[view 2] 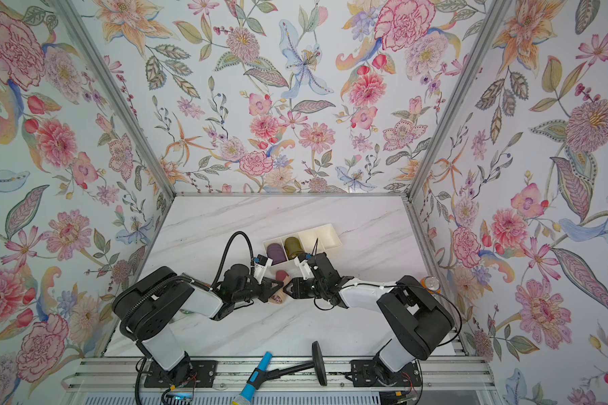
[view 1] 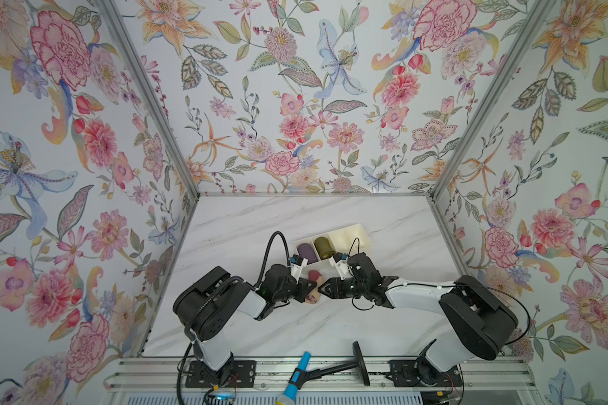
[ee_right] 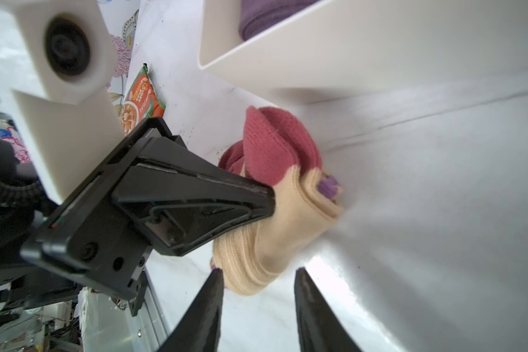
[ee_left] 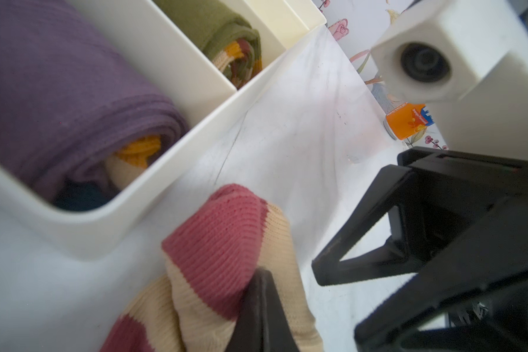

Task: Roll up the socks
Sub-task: 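Press the roll together between the right and left grippers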

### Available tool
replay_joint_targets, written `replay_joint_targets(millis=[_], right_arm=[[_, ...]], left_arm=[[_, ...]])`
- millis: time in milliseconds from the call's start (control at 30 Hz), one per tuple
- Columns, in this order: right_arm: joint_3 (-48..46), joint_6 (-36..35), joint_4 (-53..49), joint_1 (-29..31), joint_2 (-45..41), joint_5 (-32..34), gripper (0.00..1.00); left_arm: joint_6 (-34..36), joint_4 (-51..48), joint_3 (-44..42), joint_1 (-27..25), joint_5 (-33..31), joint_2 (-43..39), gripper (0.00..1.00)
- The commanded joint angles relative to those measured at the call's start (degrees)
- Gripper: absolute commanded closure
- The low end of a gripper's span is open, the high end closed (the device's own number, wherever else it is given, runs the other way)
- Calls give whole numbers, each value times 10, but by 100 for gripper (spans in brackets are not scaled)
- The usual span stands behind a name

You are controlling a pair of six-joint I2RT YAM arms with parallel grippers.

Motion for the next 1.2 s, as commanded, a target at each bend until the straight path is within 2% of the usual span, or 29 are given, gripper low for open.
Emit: replay_joint_targets(millis=[0, 600, 667, 833, 933, 1167], right_arm=[[-10, 25, 14, 0, 6, -30, 59], [-24, 119, 159, 0, 99, -39, 59], [-20, 119, 160, 0, 109, -38, 63], [-14, 99, 120, 0, 109, -19, 83], [-12, 77, 85, 0, 93, -1, 91], [17, 3, -52, 0, 41, 51, 98]], left_arm=[[-12, -69, -23, 1, 4, 31, 100], [-21, -52, -37, 9, 14, 27, 100], [-21, -53, -37, 8, 14, 26, 100], [-22, -57, -36, 9, 16, 19, 100], [-14, -77, -28, 7, 15, 14, 100], [12, -146, -7, -1, 2, -3, 100]])
